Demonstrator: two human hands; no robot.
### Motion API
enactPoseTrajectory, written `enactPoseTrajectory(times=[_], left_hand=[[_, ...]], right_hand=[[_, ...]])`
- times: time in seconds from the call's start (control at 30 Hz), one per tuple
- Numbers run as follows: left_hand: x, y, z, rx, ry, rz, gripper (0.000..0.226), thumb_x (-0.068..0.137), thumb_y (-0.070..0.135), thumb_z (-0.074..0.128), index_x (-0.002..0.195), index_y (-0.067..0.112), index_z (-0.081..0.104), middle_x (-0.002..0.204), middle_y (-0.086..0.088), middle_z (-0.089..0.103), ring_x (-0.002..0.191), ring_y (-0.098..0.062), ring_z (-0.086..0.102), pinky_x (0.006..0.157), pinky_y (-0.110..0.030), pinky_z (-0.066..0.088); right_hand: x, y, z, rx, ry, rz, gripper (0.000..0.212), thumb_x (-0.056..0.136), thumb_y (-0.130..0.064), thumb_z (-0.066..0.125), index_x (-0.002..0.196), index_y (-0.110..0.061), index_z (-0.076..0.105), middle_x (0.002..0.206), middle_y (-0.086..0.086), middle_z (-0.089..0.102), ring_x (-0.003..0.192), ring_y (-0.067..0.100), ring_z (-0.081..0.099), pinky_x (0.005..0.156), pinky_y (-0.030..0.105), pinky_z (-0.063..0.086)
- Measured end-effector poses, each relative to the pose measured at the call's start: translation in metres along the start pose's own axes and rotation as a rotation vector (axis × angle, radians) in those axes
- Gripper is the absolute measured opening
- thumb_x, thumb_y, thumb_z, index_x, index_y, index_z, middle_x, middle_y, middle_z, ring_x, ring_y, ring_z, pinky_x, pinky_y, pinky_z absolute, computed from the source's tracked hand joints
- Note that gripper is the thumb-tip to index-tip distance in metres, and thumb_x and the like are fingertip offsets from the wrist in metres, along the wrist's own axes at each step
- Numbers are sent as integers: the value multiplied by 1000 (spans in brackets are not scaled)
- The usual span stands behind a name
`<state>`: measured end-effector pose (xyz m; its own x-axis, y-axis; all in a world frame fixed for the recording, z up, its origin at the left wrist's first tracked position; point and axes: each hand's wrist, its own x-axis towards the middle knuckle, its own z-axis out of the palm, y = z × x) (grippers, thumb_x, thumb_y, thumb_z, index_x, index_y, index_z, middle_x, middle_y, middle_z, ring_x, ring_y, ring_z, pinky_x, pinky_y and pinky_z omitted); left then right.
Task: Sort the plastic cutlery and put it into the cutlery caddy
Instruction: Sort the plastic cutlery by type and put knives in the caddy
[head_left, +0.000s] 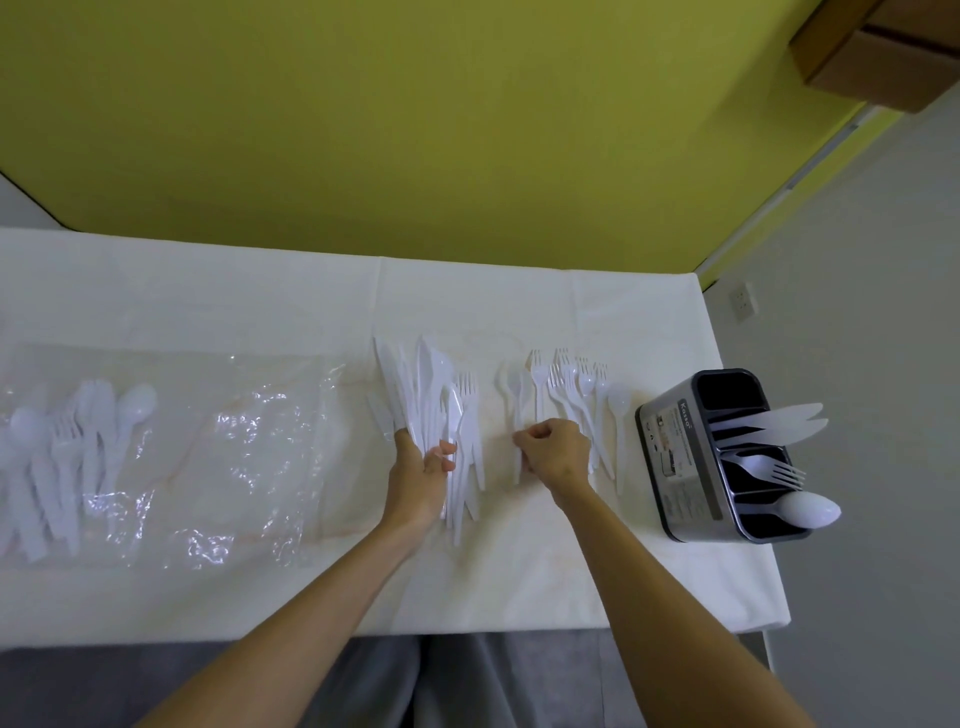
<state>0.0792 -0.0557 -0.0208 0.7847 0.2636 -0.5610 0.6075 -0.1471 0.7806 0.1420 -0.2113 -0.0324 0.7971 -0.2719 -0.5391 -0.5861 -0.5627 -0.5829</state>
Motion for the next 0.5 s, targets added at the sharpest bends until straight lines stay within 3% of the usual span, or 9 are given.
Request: enactPoseTrajectory(times=[0.07,0.13,0.2,0.33,0.4,0.5], left_hand=[[0,0,-1,-14,-4,2,26,100,16,31,126,17,28,106,4,60,100,-17,60,64,-23,43],[1,0,-2,-33,6,-3,31,100,16,32,131,16,29,100,5,59,96,-16,59,67,-26,44],[2,-2,-2,-56,33,-8,33,99,17,35,132,12,31,91,8,58,96,-19,60,79,-30,46],[3,-6,-3,-67,75,-17,28,98,17,37,124,6,36,85,8,58,96,-24,60,87,-35,46],[3,-6,-5,-67,87,-13,28,98,17,37,124,5,36,84,9,57,95,-23,60,90,-36,46],[3,-7,-8,-73,94,-20,35,99,17,36,131,4,34,83,10,57,94,-21,60,92,-37,47]], right_hand=[[-2,1,-6,-33,76,-25,26,86,-16,69,90,9,64,74,18,62,65,16,53,63,28,48],[-7,-2,-8,-66,124,-94,25,87,-23,72,98,-6,58,81,6,61,69,13,54,58,21,41],[-13,-9,-1,-110,44,-172,28,84,-29,75,98,-11,58,81,-2,60,73,13,57,60,24,46],[-21,-17,15,-272,-216,-216,31,77,-30,80,85,-3,66,79,14,69,70,23,65,72,37,56],[-21,-16,14,-277,-226,-219,20,79,-22,79,76,-5,67,80,16,73,73,26,69,76,37,58],[-15,-11,8,-284,-167,-179,17,79,-14,74,74,2,72,80,19,74,63,20,61,72,35,57]])
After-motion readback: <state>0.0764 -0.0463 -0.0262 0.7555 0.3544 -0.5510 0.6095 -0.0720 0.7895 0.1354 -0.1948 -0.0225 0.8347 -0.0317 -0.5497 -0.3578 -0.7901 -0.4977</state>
